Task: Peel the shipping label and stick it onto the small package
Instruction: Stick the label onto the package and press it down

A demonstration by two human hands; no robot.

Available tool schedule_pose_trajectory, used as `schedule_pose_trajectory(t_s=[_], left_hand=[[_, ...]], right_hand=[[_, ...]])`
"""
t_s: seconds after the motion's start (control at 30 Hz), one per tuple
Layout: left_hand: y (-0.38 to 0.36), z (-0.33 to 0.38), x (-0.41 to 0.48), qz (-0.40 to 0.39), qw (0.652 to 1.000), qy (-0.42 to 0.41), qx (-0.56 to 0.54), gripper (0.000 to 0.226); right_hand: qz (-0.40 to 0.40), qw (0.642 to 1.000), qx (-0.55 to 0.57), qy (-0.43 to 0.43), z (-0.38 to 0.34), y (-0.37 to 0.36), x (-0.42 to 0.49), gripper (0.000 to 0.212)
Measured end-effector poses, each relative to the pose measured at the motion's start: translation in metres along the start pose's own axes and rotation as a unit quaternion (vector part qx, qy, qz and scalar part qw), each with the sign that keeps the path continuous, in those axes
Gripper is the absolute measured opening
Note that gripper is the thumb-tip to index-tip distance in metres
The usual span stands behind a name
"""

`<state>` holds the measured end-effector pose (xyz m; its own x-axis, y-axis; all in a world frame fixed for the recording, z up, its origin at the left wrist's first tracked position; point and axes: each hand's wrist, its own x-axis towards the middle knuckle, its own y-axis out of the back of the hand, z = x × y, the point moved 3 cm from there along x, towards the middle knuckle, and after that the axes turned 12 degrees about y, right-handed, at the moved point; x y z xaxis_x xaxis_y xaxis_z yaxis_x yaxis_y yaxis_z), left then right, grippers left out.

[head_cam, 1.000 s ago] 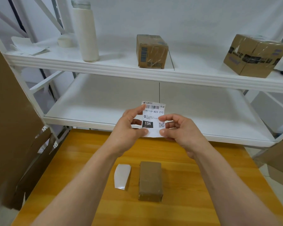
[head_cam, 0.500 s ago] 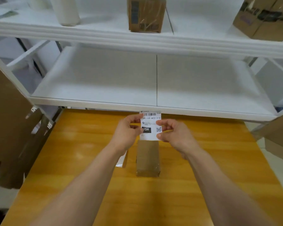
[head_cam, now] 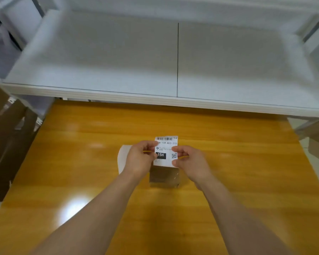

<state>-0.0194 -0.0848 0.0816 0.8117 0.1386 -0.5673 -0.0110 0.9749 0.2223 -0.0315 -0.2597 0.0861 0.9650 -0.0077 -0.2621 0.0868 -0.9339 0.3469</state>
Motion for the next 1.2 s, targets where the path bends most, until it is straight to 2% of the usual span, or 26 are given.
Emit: schedule_pose_trajectory(t_s=[0.5,1.2], left_hand=[[-0.019,-0.041,0.015,0.024,0.999,0.029,-0.024,0.039],[-0.023,-0.053,0.021,0.042,0.996,0.045,-0.057,0.037]], right_hand=[[-0.004,0.998,-0.058,0.003,0.055,-0.020,0.002,0.046],[0.003,0.994,-0.106,0.039,0.064,-0.022,0.004,0.044]])
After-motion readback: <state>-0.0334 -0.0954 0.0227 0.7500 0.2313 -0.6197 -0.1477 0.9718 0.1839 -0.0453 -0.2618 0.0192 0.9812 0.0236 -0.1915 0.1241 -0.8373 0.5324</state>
